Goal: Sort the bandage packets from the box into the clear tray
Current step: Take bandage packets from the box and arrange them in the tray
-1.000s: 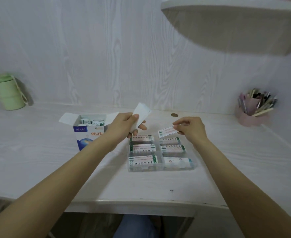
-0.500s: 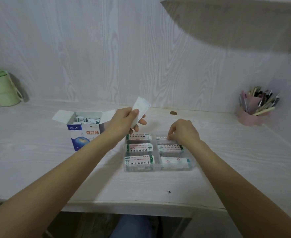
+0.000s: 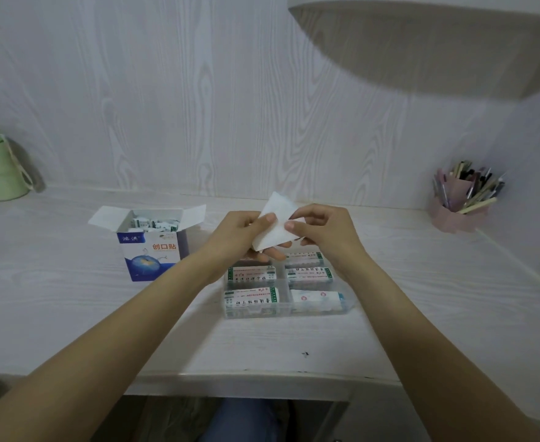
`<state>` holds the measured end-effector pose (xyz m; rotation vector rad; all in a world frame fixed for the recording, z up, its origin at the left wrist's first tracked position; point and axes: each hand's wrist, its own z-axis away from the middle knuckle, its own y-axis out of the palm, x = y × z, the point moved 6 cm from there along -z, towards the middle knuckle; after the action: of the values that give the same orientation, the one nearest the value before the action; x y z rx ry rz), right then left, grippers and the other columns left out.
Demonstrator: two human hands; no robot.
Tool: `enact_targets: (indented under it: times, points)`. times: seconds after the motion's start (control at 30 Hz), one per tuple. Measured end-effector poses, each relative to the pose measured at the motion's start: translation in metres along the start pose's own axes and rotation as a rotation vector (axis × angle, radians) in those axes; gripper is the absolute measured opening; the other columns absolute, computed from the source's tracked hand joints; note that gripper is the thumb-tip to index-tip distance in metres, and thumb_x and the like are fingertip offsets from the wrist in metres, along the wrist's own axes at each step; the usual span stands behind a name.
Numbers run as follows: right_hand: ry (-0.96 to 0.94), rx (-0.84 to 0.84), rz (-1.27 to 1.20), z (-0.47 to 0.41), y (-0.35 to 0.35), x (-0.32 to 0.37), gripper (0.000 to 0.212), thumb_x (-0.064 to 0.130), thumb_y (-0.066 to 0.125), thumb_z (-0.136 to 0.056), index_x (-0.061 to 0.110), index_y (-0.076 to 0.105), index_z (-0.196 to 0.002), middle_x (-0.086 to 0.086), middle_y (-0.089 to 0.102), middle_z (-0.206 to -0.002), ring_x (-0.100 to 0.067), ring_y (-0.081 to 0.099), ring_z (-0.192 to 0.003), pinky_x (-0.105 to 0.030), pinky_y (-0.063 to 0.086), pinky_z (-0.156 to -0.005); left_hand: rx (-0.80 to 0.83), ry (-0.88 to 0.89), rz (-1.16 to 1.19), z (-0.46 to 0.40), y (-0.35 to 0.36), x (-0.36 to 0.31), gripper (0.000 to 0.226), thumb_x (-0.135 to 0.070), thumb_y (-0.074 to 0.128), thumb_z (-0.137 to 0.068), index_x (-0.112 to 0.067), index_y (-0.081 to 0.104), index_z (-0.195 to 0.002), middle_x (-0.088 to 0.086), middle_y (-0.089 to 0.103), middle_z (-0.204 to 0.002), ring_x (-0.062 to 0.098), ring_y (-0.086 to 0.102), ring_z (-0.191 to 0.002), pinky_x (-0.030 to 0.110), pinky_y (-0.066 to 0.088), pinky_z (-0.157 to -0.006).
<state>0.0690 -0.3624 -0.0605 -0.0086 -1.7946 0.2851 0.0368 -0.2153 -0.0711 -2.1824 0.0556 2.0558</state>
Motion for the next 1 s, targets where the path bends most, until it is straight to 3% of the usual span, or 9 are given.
enact_targets:
  times: [0.1,0.23,0.37,0.5,0.6,0.73,0.87,1.0]
  points:
    - [-0.033,-0.018,-0.055,0.005,-0.004,0.001,0.023,-0.001,0.075,-0.076,0.014,0.068,-0.091,-0.002,0.062,-0.069,-0.004,0.063,-0.061,-0.017,0.052,-0.060,0.004,-0.035,0.015,0.003,-0.002,-0.001,0.022,-0.021,0.046,-0.099,-0.008,0.063,-0.105,0.010,0.074,-0.084,0.023,0.072,-0.071,0.020,0.054,-0.051]
    - [-0.080,-0.005,-0.051,0.012,-0.004,0.005,0.033,0.000,0.076,-0.074,0.016,0.067,-0.102,-0.001,0.068,-0.088,-0.004,0.064,-0.068,-0.017,0.052,-0.063,-0.070,-0.050,0.003,0.007,-0.007,-0.005,0.018,-0.016,0.056,-0.094,-0.004,0.065,-0.104,0.008,0.073,-0.079,0.023,0.072,-0.067,0.020,0.052,-0.048]
    - [-0.088,-0.006,-0.064,0.018,-0.007,0.007,0.037,0.000,0.076,-0.074,0.013,0.067,-0.107,-0.004,0.070,-0.095,-0.011,0.061,-0.070,-0.016,0.051,-0.064,-0.245,-0.066,-0.053,0.008,-0.018,-0.004,0.021,-0.015,0.064,-0.089,-0.001,0.066,-0.105,0.008,0.069,-0.084,0.016,0.068,-0.064,0.024,0.054,-0.048]
    - [-0.080,-0.039,-0.063,0.021,-0.011,0.008,0.033,0.002,0.076,-0.075,0.012,0.068,-0.106,-0.003,0.069,-0.089,-0.007,0.062,-0.068,-0.018,0.050,-0.061,-0.133,-0.084,0.023,0.016,-0.003,-0.007,0.011,-0.012,0.063,-0.089,-0.008,0.064,-0.099,0.010,0.071,-0.082,0.021,0.071,-0.060,0.020,0.051,-0.045]
    - [-0.048,-0.077,-0.021,0.023,-0.015,0.007,0.019,0.005,0.075,-0.077,0.011,0.071,-0.095,0.001,0.065,-0.069,-0.003,0.056,-0.052,-0.014,0.043,-0.050,-0.031,-0.080,0.023,0.020,0.009,-0.008,0.012,-0.018,0.061,-0.091,-0.011,0.065,-0.100,0.011,0.074,-0.083,0.025,0.072,-0.068,0.020,0.051,-0.046]
    - [0.024,-0.151,-0.055,0.030,-0.028,-0.002,0.004,0.006,0.072,-0.081,0.009,0.069,-0.080,0.000,0.062,-0.065,-0.006,0.047,-0.039,-0.015,0.038,-0.041,-0.023,-0.104,0.041,0.023,0.013,-0.003,0.014,-0.020,0.057,-0.093,-0.010,0.064,-0.100,0.013,0.073,-0.083,0.025,0.072,-0.064,0.023,0.055,-0.049]
    - [0.090,-0.118,-0.246,0.040,-0.036,-0.012,0.003,0.002,0.067,-0.084,0.001,0.066,-0.081,-0.011,0.066,-0.070,-0.013,0.067,-0.059,-0.018,0.055,-0.060,-0.068,-0.086,0.019,0.023,0.013,0.000,0.012,-0.016,0.058,-0.093,-0.007,0.066,-0.092,0.014,0.068,-0.087,0.024,0.072,-0.065,0.022,0.057,-0.052]
    - [0.145,-0.088,-0.303,0.046,-0.042,-0.021,0.014,0.012,0.067,-0.085,-0.001,0.067,-0.080,-0.012,0.069,-0.077,-0.013,0.069,-0.071,-0.017,0.055,-0.072,-0.124,-0.045,-0.004,0.021,0.015,0.005,0.014,-0.012,0.056,-0.094,-0.003,0.066,-0.088,0.016,0.069,-0.086,0.019,0.072,-0.066,0.023,0.059,-0.062]
